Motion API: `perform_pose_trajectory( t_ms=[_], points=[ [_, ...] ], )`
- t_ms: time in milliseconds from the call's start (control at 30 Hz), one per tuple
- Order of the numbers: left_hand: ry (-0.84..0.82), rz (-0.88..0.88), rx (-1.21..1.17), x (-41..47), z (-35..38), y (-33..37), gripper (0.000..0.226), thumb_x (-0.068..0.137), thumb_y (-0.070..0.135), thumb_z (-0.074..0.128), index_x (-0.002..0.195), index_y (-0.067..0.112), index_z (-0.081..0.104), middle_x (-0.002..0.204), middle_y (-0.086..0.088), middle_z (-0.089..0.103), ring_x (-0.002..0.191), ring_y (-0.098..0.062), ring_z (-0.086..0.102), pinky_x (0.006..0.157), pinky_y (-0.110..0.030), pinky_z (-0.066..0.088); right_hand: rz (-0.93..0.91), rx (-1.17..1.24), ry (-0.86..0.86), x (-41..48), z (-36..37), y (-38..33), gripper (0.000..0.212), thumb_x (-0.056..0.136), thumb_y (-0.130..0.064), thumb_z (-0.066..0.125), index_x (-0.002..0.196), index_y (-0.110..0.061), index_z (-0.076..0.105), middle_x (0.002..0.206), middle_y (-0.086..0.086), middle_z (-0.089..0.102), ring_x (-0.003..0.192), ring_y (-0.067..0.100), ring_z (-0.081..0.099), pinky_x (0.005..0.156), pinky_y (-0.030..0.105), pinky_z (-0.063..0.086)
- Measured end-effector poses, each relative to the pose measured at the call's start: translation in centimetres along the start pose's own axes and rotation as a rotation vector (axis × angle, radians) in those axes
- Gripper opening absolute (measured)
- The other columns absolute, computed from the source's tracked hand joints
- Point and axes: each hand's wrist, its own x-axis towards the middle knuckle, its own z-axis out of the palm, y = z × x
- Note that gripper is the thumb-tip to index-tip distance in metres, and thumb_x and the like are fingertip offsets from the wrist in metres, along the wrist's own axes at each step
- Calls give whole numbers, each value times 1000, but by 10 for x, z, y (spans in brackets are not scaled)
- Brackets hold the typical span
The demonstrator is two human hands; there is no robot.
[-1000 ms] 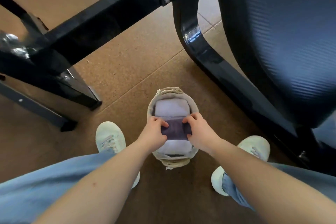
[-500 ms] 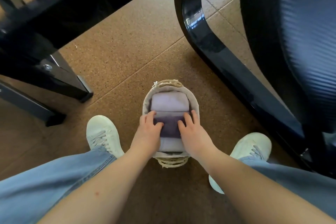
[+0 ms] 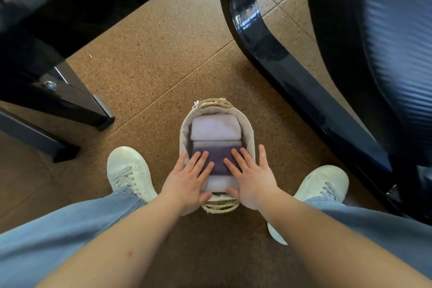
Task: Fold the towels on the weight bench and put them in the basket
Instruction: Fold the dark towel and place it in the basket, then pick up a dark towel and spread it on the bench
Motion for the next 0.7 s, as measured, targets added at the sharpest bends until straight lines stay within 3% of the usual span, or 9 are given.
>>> perform_pose_trajectory(
  t_ms=[200,400,700],
  points=[
    [-27,-34,-39,6,-16,6,75,103,62,23,162,25,-7,169,-9,-17,156,-28,-15,124,-58,-7,27,-5,-96,6,-12,-4,86,99,-67,39,163,-35,-9,172,4,-13,157,31,-14,117,70,-15],
    [80,-41,-161,-15,-46,7,63,103,51,39,160,29,23,171,-9,9,157,-31,3,126,-56,6,-20,128,59,-20,-32,4,76,103,-49,46,164,-29,5,172,9,7,158,35,2,123,67,3],
    [214,-118,-200,-68,-98,23,61,102,49,44,157,31,28,170,-10,9,157,-30,6,125,-54,9,53,223,231,-79,-78,11,73,102,-49,51,162,-34,11,172,6,7,158,32,5,123,64,9]
  ],
)
